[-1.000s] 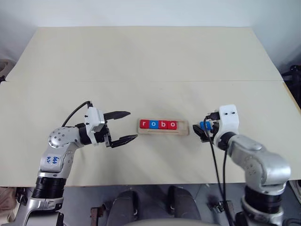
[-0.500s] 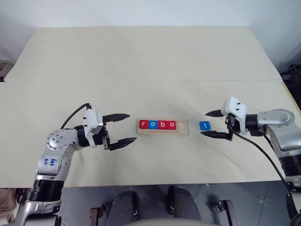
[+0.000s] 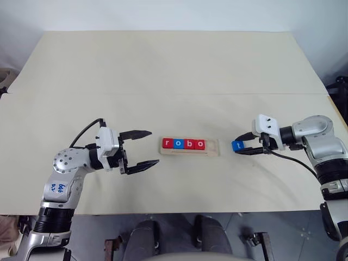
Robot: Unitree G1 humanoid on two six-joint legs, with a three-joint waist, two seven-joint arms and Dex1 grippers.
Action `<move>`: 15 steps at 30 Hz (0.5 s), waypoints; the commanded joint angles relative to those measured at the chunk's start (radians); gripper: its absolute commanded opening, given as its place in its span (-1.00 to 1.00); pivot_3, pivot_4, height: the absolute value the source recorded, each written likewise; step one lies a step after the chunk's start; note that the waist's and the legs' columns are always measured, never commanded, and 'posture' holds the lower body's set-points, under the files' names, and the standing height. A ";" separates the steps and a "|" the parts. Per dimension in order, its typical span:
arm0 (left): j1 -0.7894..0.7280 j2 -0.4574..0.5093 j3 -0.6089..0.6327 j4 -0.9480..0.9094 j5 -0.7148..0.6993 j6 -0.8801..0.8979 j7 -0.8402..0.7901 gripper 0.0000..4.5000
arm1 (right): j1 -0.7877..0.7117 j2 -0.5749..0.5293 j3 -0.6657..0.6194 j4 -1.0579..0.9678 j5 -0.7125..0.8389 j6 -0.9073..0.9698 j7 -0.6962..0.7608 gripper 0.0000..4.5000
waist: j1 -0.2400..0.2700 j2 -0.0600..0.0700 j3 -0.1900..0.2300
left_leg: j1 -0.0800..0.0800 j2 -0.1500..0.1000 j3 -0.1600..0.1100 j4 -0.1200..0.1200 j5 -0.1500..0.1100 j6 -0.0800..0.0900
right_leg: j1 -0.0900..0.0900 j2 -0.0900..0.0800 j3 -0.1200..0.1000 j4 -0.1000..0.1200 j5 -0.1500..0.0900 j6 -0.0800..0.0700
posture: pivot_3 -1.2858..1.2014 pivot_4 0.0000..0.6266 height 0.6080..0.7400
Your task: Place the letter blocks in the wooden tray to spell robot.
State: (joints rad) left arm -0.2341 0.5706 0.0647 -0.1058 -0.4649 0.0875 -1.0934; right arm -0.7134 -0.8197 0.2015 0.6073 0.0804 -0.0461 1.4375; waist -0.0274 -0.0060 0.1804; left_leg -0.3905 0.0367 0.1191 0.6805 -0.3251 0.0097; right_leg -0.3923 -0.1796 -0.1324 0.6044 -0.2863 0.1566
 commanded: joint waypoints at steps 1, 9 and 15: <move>0.002 0.008 0.014 -0.038 -0.005 -0.011 0.010 1.00 | -0.017 0.013 -0.012 -0.011 0.002 0.022 0.008 -0.35 | 0.000 0.000 0.000 | 0.000 0.000 0.000 0.000 0.000 0.000 | 0.000 0.000 0.000 0.000 0.000 0.000 | 0.03 -0.52 1.00; 0.002 0.008 0.021 -0.035 0.002 -0.018 0.038 1.00 | -0.081 0.090 0.008 -0.290 0.040 0.338 -0.029 -0.35 | 0.000 0.001 0.000 | 0.000 0.001 0.000 0.000 0.000 -0.001 | -0.002 0.000 0.001 0.003 0.000 -0.001 | 0.03 -0.52 1.00; 0.014 0.004 0.015 -0.053 0.000 -0.008 0.060 1.00 | -0.089 0.125 0.054 -0.316 0.003 0.359 -0.065 -0.35 | 0.008 0.001 0.000 | -0.001 0.000 -0.001 0.001 0.000 0.000 | -0.001 -0.001 0.000 0.002 0.000 0.000 | 0.03 -0.52 1.00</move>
State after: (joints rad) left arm -0.2282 0.5706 0.0673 -0.1128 -0.4627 0.0863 -1.0400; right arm -0.7994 -0.6899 0.2644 0.3120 0.0937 0.3206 1.3797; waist -0.0195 -0.0054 0.1806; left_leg -0.3914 0.0364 0.1183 0.6817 -0.3250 0.0093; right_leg -0.3936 -0.1802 -0.1325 0.6067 -0.2865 0.1562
